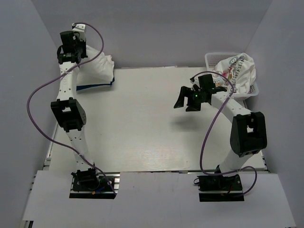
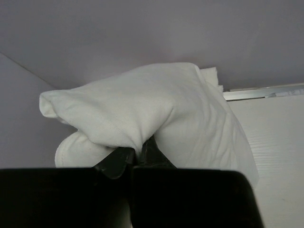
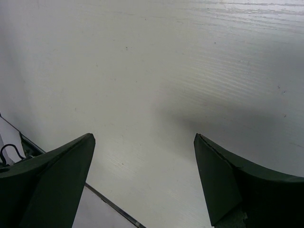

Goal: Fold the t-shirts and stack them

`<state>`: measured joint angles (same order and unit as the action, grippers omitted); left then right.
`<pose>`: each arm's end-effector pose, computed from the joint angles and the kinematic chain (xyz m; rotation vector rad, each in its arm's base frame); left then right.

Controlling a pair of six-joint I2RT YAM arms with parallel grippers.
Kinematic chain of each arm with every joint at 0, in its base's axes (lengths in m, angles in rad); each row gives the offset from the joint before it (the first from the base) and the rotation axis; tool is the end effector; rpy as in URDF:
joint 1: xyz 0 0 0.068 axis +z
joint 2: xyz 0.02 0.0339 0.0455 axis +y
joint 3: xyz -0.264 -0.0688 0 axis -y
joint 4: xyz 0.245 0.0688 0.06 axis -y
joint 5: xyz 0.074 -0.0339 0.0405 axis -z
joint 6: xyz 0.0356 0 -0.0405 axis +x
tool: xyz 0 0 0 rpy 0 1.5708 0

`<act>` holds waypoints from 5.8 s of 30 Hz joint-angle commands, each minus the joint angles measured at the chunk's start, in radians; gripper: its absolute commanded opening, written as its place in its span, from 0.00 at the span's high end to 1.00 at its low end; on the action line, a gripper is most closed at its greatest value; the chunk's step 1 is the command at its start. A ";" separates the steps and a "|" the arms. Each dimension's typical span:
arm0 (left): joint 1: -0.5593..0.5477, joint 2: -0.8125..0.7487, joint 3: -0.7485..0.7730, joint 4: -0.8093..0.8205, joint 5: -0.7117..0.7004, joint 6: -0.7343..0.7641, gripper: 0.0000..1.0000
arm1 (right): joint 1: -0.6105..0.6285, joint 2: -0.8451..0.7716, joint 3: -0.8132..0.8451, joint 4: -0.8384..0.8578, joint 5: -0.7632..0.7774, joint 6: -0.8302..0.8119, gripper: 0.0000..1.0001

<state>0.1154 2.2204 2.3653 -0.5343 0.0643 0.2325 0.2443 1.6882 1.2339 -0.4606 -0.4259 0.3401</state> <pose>0.5116 0.0570 0.3769 0.1571 1.9567 0.1656 0.3480 0.1019 0.2377 -0.0647 2.5334 0.7710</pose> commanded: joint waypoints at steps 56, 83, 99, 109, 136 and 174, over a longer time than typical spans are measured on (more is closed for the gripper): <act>-0.125 0.348 0.169 0.175 -0.487 -0.369 0.00 | 0.110 0.172 0.191 -0.142 0.174 -0.078 0.10; -0.125 0.210 -0.053 0.500 -0.147 -0.455 1.00 | 0.110 0.228 0.184 -0.130 0.141 -0.090 0.10; -0.125 0.145 -0.238 0.631 0.079 -0.340 1.00 | 0.108 0.246 0.196 -0.139 0.133 -0.104 0.10; -0.100 0.121 -0.252 0.524 -0.049 -0.354 0.00 | 0.110 0.246 0.194 -0.156 0.145 -0.112 0.10; 0.135 0.287 -0.084 0.366 0.075 -0.519 0.00 | 0.108 0.278 0.225 -0.151 0.127 -0.102 0.10; 0.012 -0.436 -0.729 0.278 -0.181 -0.636 0.01 | 0.112 -0.086 -0.050 0.051 0.108 -0.049 0.10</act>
<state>0.1768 1.9911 1.7580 -0.2516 -0.1055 -0.4026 0.3508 1.6783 1.2068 -0.4641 -0.3229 0.2840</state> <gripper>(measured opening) 0.986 0.904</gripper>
